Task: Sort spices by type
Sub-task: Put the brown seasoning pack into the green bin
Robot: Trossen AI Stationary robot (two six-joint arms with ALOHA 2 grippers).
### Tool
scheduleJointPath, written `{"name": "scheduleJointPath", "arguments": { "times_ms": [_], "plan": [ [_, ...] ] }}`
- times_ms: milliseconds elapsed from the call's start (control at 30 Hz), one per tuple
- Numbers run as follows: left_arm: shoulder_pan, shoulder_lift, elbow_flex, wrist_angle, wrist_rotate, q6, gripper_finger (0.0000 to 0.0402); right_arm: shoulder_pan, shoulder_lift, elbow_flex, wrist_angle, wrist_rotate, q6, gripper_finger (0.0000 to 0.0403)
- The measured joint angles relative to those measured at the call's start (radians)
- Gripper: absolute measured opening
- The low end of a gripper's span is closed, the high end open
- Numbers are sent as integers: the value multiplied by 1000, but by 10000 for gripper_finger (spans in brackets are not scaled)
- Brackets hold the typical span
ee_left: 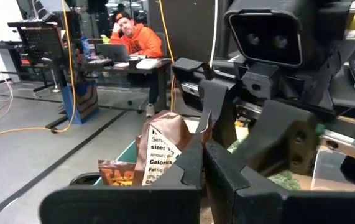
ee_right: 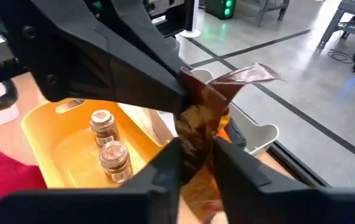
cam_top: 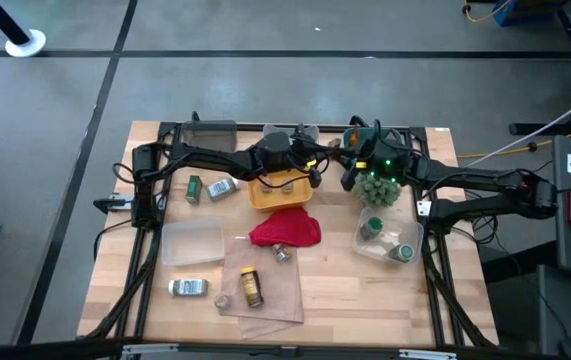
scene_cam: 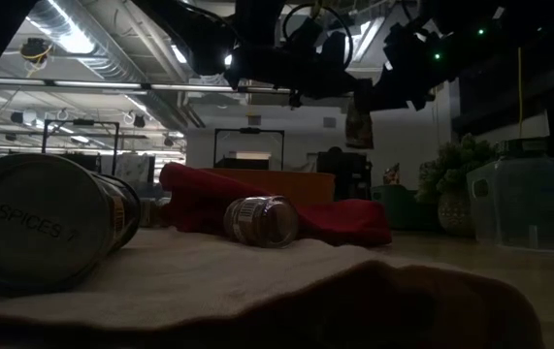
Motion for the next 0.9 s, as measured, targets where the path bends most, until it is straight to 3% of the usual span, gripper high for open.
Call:
{"name": "scheduleJointPath", "arguments": {
  "times_ms": [167, 333, 567, 700, 900],
  "plan": [
    [0, 0, 0, 1, 1, 0, 0, -1, 0, 0, 10, 3, 0, 17],
    [0, 0, 0, -1, 0, 10, 13, -1, 0, 0, 12, 52, 23, 35],
    [6, 0, 0, 3, -10, -12, 98, -7, -1, 0, 13, 145, 22, 17],
    [10, 0, 0, 2, -14, -27, 131, -69, -6, 0, 7, 172, 19, 18],
    [9, 0, 0, -13, -15, -20, 140, -205, -6, 0, -29, 114, 52, 28]
  ]
}}
